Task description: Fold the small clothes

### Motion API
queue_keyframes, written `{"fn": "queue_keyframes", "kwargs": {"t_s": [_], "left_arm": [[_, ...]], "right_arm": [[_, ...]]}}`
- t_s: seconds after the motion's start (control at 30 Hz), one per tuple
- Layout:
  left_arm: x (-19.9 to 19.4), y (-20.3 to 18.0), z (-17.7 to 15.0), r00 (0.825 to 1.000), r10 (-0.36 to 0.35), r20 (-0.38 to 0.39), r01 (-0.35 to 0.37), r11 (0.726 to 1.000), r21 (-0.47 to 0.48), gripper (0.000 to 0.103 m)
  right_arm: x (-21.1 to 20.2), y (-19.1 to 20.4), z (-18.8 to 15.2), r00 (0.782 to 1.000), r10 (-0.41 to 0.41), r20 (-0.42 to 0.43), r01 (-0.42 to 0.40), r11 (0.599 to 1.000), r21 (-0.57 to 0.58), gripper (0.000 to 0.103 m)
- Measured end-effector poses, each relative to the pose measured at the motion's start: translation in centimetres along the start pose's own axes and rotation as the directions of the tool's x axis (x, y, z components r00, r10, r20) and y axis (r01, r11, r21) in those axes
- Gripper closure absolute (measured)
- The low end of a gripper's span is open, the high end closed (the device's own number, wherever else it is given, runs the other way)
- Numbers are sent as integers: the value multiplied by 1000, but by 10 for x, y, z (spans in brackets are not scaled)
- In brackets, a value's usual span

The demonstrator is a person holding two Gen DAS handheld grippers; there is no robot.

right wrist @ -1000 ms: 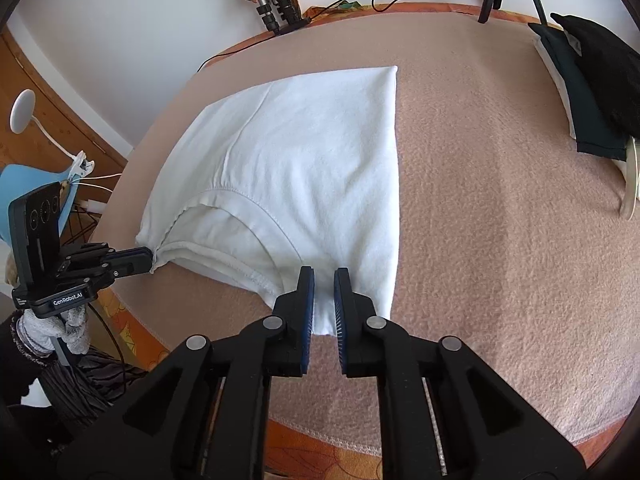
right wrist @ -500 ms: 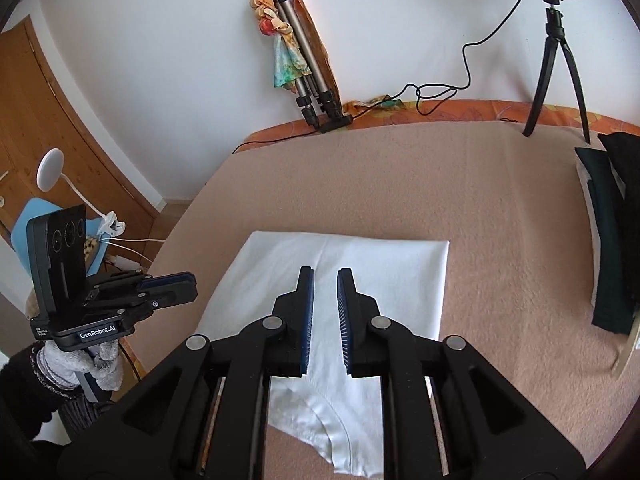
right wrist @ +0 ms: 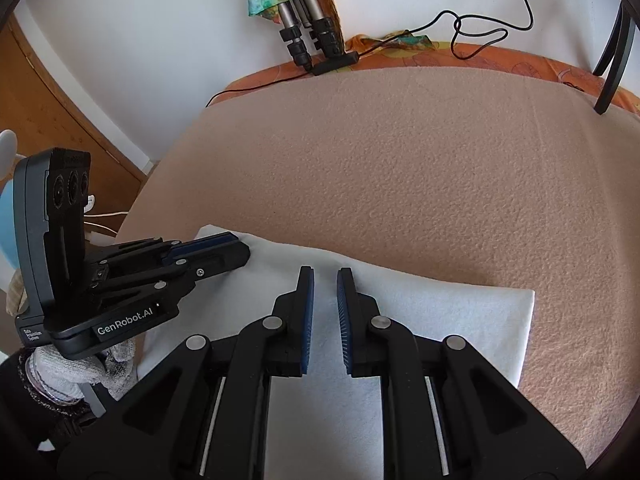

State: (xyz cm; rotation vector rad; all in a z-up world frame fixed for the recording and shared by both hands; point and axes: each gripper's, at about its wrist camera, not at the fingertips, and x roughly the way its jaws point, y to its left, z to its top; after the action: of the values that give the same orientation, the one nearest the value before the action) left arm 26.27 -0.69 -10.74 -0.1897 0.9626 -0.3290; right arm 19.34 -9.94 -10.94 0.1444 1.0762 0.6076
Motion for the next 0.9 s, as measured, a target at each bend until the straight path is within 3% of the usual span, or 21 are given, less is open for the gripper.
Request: {"fn": "queue_keyframes", "kwargs": {"t_s": [0.23,0.37,0.5,0.6,0.67,0.7,0.73,0.77,0.8,0.9], "left_arm": [[-9,22,0,1000,13,18,-12,999,-46,90],[-15,36,-2,999,47,13,-46,997,-62,90],[-21,52,-6,997,83,2,-83,993,-84,90],[-36,62,-8,994,108,18,-106,990,-97,90],[-48,69,-11,995,98,19,-94,987,-130,90],[-55,72,-14,996,88,21,-84,986,-141,88],[-62,72,-17,996,85,23,-81,986,-148,79],[-69,73,-21,997,75,22,-71,984,-162,71],[-76,74,-26,999,50,21,-45,982,-184,56],[-91,75,-44,999,-51,10,51,965,-256,52]], "right_arm": [[-13,-21,3,999,42,15,-43,998,55,90],[-26,-50,3,999,-5,36,0,991,135,77],[-37,-79,0,997,-65,38,55,975,217,77],[-40,-85,0,982,-188,13,181,964,197,77],[-45,-91,0,978,-210,12,203,955,214,77],[-48,-95,-2,981,-193,17,184,955,233,77],[-52,-97,-3,985,-173,26,161,955,251,76],[-57,-98,-6,988,-152,36,137,956,261,69],[-62,-98,-8,990,-131,47,115,958,264,58],[-67,-100,-14,996,-56,64,36,961,276,47]]}}
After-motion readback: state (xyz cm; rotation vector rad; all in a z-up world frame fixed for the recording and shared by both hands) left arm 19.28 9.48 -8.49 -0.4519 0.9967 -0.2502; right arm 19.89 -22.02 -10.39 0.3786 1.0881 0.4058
